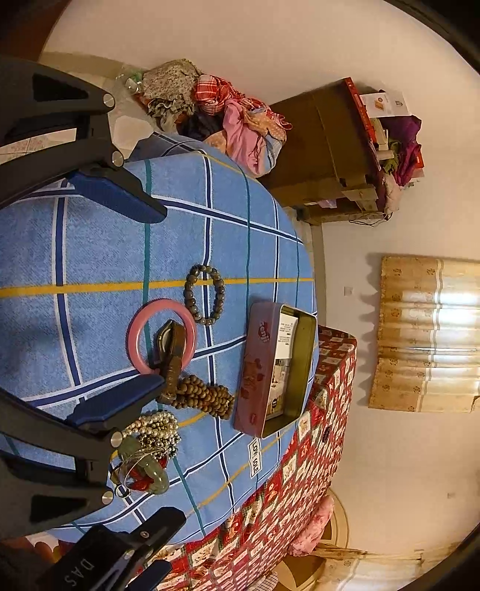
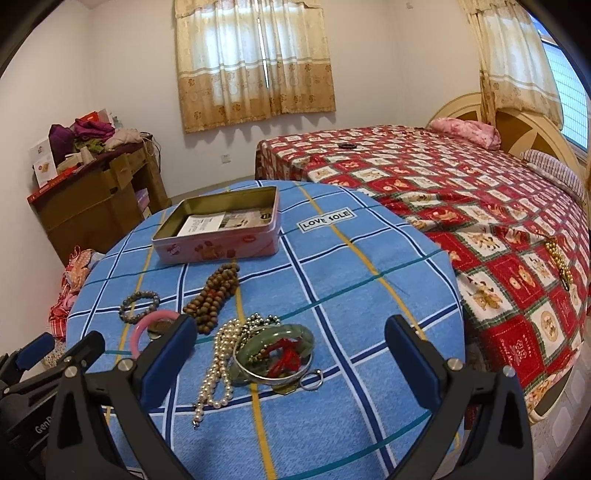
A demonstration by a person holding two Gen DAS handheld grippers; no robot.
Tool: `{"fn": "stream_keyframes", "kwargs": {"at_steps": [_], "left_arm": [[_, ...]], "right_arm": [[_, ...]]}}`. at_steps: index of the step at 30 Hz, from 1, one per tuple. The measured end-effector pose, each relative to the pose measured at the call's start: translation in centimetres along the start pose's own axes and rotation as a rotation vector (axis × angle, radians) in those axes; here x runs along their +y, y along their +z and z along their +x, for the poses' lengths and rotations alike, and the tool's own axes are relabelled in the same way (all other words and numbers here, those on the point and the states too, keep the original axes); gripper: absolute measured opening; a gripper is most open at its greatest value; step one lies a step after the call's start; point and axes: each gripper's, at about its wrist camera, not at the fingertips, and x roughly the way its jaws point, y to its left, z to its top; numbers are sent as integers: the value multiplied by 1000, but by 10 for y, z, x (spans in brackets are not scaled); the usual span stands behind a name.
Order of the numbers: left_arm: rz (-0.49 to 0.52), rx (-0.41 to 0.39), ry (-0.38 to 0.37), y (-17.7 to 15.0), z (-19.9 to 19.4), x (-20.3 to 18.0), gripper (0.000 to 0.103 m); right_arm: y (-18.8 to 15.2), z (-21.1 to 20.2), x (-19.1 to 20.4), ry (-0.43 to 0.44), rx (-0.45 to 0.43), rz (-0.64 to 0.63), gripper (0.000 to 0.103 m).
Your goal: Organize jewelry
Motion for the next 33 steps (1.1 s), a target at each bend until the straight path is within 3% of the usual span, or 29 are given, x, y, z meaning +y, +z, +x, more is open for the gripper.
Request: {"fn": "stream_keyframes", "kwargs": {"at_steps": [33], "left_arm": [[6,10,-5,-2,-1,-4,84]], "right_arm": [[-1,3,-2,12,19,20,103]]}}
